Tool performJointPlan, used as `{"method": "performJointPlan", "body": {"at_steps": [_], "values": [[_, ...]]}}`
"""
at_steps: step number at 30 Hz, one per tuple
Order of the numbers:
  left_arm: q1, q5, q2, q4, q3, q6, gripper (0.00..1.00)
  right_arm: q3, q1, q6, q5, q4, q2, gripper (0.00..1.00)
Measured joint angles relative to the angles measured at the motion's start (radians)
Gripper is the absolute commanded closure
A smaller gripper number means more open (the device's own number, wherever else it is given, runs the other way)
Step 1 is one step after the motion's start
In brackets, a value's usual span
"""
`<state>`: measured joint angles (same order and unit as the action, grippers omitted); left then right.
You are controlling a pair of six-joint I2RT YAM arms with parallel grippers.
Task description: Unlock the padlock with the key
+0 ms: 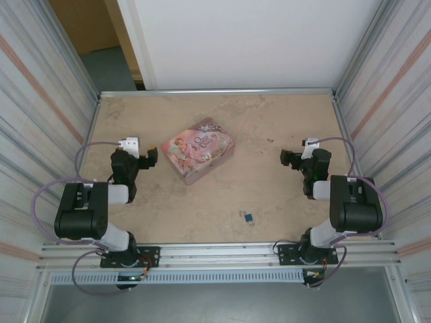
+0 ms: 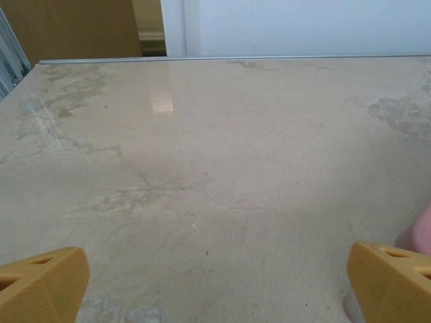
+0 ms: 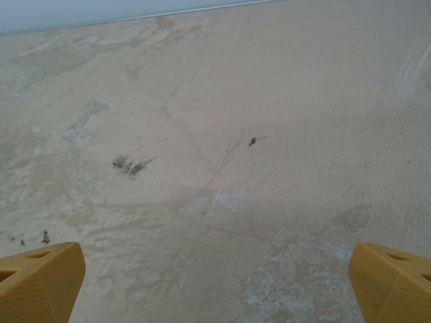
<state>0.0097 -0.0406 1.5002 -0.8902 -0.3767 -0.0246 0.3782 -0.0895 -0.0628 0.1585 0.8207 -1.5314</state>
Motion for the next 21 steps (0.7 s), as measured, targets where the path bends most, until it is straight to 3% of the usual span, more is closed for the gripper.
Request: {"method": "performJointPlan", "body": {"at_steps": [21], "values": [[-0.023, -0.004, 0.005, 0.11, -0.019, -0.029, 0.01, 0.0, 0.013, 0.0, -0.009, -0.002, 0.0, 0.01]]}}
